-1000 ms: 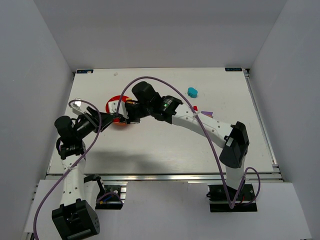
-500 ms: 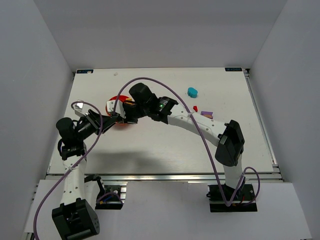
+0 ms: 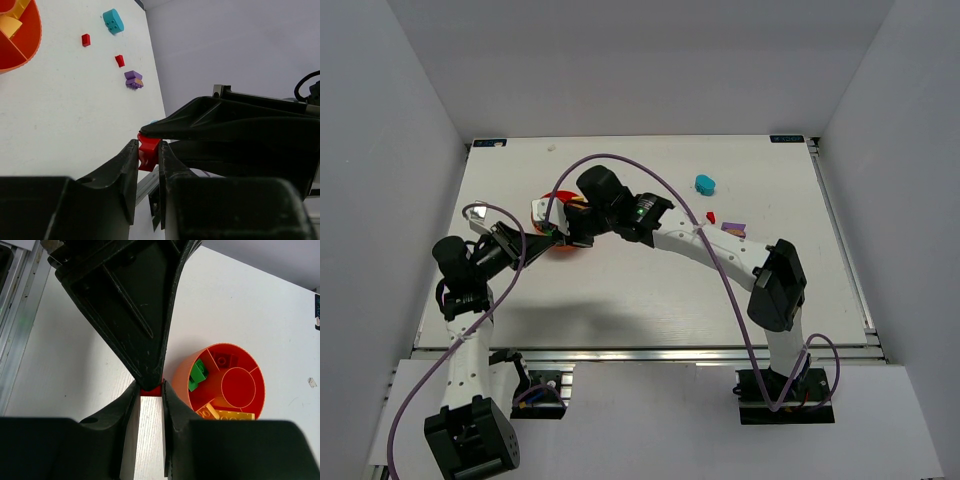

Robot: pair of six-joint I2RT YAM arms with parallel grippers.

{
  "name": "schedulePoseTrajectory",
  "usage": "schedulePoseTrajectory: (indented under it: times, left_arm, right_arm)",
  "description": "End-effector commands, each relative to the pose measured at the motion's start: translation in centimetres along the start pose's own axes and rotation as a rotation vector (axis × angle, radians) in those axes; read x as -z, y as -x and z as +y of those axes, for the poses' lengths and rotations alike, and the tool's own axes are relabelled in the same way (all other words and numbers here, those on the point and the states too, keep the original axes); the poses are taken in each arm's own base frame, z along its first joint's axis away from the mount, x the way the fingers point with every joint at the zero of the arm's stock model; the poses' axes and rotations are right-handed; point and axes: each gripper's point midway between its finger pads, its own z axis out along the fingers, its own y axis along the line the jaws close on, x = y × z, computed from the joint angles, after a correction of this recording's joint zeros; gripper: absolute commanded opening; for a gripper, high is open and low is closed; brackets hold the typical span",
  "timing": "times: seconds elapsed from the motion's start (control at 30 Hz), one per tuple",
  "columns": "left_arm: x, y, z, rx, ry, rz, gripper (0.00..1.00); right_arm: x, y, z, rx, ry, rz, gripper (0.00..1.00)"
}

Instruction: Sort the legos into containers by color

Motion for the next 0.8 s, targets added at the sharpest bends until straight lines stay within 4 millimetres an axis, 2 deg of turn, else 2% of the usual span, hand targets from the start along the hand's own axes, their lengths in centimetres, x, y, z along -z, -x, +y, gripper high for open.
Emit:
schedulePoseTrajectory:
  times: [0.0,0.03,0.07,0.13,0.17,0.2,0.33,0.37,0.4,0.43,0.47,0.5,0.53,0.57,0.63,0.67,0.7,0.73,0.77]
  left_arm:
    - [0.1,-0.7,-0.9,-0.019,-0.035,0.041,0.14]
    - [0.1,-0.7,-0.8,-0.021,-0.034,0.042,0.12]
    - [0.1,-0.6,-0.7,-0.023,-0.025,0.042,0.09]
    - [0.1,-0.4,-0.5,-0.035,-0.009,0.034,0.05]
    - [0.1,-0.2,-0.5,-0.031,0.008,0.033,0.04]
    - [0.0,0.4,0.0,-0.061,0.039,0.009,0.03]
    - [-0.3,2.4,1.0,-0.099,0.141,-0.040,0.00]
    - [-0.3,2.8,1.3,-0.107,0.155,-0.050,0.00]
    - [-0.5,3.7,1.5,-0.111,0.183,-0.078,0.00]
    - [-0.4,4.4,1.7,-0.117,0.197,-0.102,0.00]
    - [-0.4,5.0,1.9,-0.122,0.216,-0.122,0.00]
    - [-0.4,6.0,2.1,-0.133,0.245,-0.157,0.00]
    - [-0.5,6.5,2.7,-0.129,0.267,-0.171,0.00]
    - [-0.5,7.2,3.0,-0.145,0.293,-0.188,0.00]
    - [-0.5,9.2,4.3,-0.157,0.369,-0.243,0.00]
    - [-0.5,9.8,5.0,-0.174,0.406,-0.248,0.00]
    - [-0.4,10.4,5.7,-0.181,0.441,-0.258,0.00]
    - [-0.5,11.5,5.7,-0.205,0.474,-0.283,0.00]
    - [-0.7,11.9,6.7,-0.202,0.496,-0.274,0.00]
  right_arm:
    - [0.2,1.9,-1.2,0.035,-0.046,-0.054,0.07]
    - [0.1,1.8,-1.2,0.036,-0.046,-0.052,0.10]
    - [0.2,1.7,-1.2,0.032,-0.048,-0.049,0.23]
    - [0.3,1.8,-1.4,0.020,-0.060,-0.047,0.37]
    - [0.4,1.6,-1.5,0.011,-0.067,-0.043,0.48]
    - [0.7,1.8,-1.6,0.006,-0.075,-0.042,0.52]
    - [2.5,0.4,-1.8,-0.054,-0.110,-0.015,0.58]
    - [4.2,0.6,-2.5,-0.060,-0.142,-0.023,0.58]
    - [4.4,-1.1,-1.5,-0.089,-0.130,0.004,0.58]
    - [5.4,-2.0,-1.8,-0.124,-0.150,0.010,0.58]
    - [7.1,-1.3,-2.0,-0.125,-0.178,-0.013,0.57]
    - [7.7,-3.1,-1.3,-0.166,-0.173,0.014,0.56]
    - [8.5,-3.6,-1.0,-0.191,-0.181,0.017,0.55]
    - [10.4,-3.0,-1.2,-0.234,-0.214,-0.003,0.48]
    - [12.2,-4.4,-0.1,-0.319,-0.215,0.001,0.28]
    - [14.0,-3.4,0.2,-0.380,-0.237,-0.036,0.03]
    - [15.8,-4.0,-0.4,-0.423,-0.262,-0.050,0.00]
    - [16.2,-4.8,0.5,-0.461,-0.253,-0.048,0.00]
    - [18.5,-4.0,0.5,-0.464,-0.283,-0.085,0.00]
